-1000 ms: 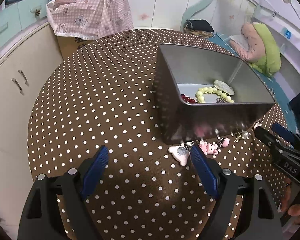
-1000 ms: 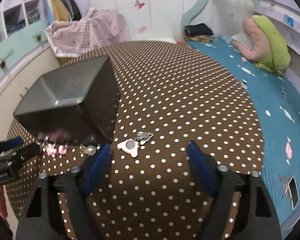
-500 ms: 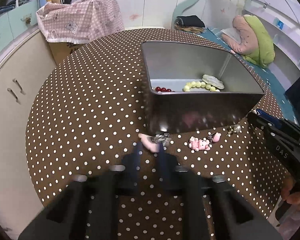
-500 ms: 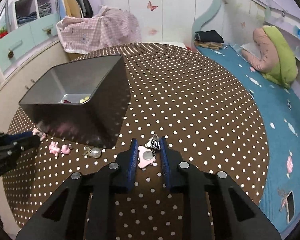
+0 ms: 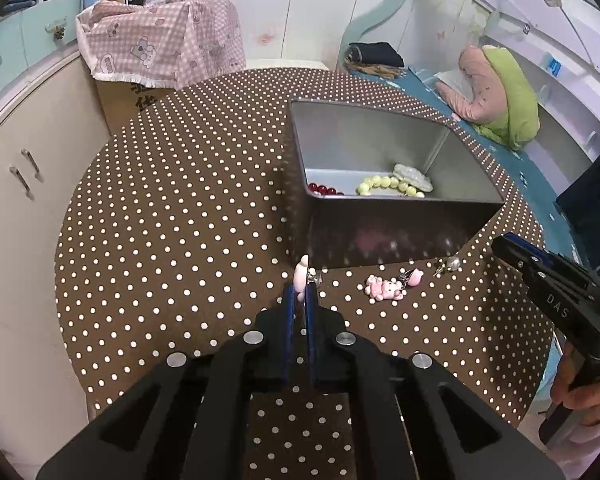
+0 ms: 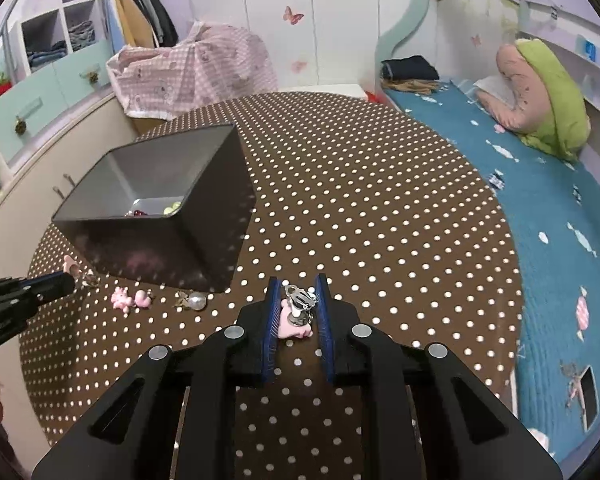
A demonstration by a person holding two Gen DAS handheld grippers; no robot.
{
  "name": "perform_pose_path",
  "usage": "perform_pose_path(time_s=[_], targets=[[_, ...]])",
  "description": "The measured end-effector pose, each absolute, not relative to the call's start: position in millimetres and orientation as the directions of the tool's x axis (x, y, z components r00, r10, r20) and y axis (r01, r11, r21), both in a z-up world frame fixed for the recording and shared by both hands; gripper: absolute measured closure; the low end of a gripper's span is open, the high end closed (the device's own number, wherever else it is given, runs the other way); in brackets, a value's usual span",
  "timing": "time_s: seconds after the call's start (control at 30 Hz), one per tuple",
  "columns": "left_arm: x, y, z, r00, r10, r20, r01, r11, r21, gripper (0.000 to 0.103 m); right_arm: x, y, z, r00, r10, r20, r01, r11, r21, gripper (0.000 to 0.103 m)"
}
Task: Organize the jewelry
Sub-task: 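Grasp the white cat charm with the right tool while the left tool grasps a pink charm, then carry the white and pink charms over the tin with both tools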
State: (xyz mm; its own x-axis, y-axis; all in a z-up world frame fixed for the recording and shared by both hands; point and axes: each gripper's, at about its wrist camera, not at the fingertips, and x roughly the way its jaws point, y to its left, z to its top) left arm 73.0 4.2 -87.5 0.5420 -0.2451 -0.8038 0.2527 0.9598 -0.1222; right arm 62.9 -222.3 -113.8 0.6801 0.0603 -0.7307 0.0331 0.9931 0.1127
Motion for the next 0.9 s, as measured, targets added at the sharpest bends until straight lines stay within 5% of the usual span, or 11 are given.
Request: perform_pose_path(time_s=[0.9], targets=[[90.0, 17.1, -3.1, 0.695, -0.292, -0.656, 0.279, 0.952, -0.128, 0.099, 85.8, -184.9, -15.9, 0.801, 0.150, -0.580, -0.093, 0.988, 0.127, 0.085]])
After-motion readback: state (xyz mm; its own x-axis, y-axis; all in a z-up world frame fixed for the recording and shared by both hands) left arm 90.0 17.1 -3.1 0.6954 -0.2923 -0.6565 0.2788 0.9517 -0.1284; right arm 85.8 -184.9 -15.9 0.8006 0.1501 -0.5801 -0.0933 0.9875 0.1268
